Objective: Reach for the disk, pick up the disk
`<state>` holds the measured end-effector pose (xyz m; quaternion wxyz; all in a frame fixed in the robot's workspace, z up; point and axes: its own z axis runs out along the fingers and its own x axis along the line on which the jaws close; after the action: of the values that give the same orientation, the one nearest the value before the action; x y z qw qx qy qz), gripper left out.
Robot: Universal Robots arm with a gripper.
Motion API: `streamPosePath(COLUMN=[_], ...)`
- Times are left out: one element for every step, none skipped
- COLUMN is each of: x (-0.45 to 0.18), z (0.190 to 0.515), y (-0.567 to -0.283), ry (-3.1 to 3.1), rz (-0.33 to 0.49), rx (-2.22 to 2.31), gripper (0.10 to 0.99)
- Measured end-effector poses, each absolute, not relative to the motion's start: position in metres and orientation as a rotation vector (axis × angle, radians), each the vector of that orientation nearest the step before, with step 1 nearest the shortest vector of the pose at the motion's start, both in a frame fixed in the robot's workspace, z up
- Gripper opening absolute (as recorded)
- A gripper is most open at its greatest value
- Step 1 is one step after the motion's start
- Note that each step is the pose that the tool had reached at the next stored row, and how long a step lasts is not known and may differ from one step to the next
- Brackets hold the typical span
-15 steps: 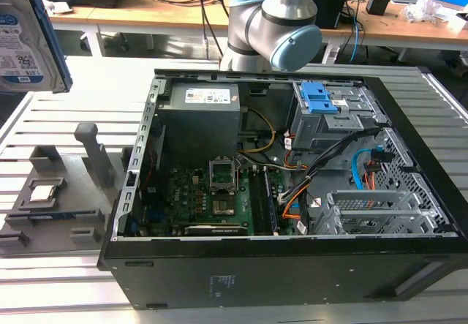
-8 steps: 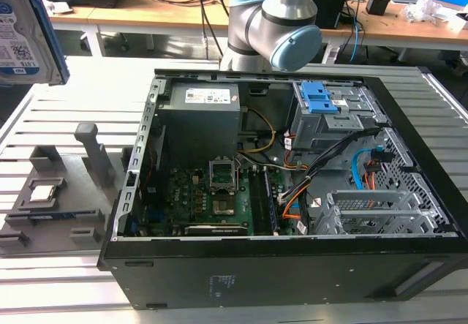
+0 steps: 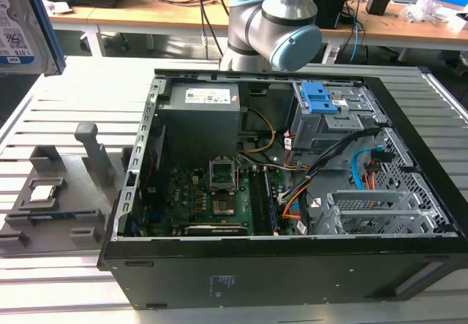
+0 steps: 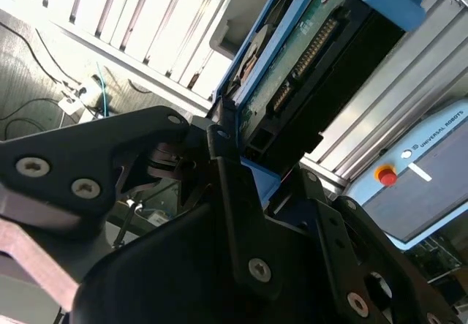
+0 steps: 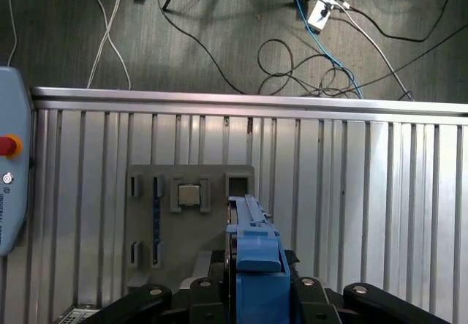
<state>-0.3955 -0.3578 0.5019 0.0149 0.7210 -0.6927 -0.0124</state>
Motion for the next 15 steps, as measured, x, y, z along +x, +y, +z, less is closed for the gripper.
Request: streamPosePath(x=[-0.396, -0.396, -0.396, -0.396, -0.396, -0.396, -0.396, -0.396, -0.396, -0.396, -0.396, -0.396, -0.396, -0.396, -0.395], z=[0.503, 0.505, 0.507, 0.509, 0.511, 0.513, 0.516, 0.517, 0.517, 0.517, 0.517, 0.517, 0.517, 0.517, 0.517], y=[-0.358, -0.358, -0.358, -0.358, -0.358, -0.358, -0.358, -0.358, -0.358, -0.358, -0.358, -0.358, -0.358, -0.358, -0.358], ry=[-2.156, -2.156, -2.156, -2.156, -2.156, -2.156, -2.156, -2.156, -2.156, -2.156, -2.156, -2.156, -2.156, -2.156, -2.156], rz=[-0.039, -0.039, -0.039, -0.039, -0.039, -0.039, -0.039, -0.039, -0.039, -0.039, -0.039, -0.039, -0.039, -0.039, -0.039], rx=[2.244, 2.244, 2.244, 2.244, 2.244, 2.244, 2.244, 2.244, 2.244, 2.244, 2.244, 2.244, 2.244, 2.244, 2.244], gripper=[0.369, 0.369, 0.369, 0.369, 0.369, 0.369, 0.369, 0.369, 0.369, 0.369, 0.369, 0.369, 0.369, 0.369, 0.369])
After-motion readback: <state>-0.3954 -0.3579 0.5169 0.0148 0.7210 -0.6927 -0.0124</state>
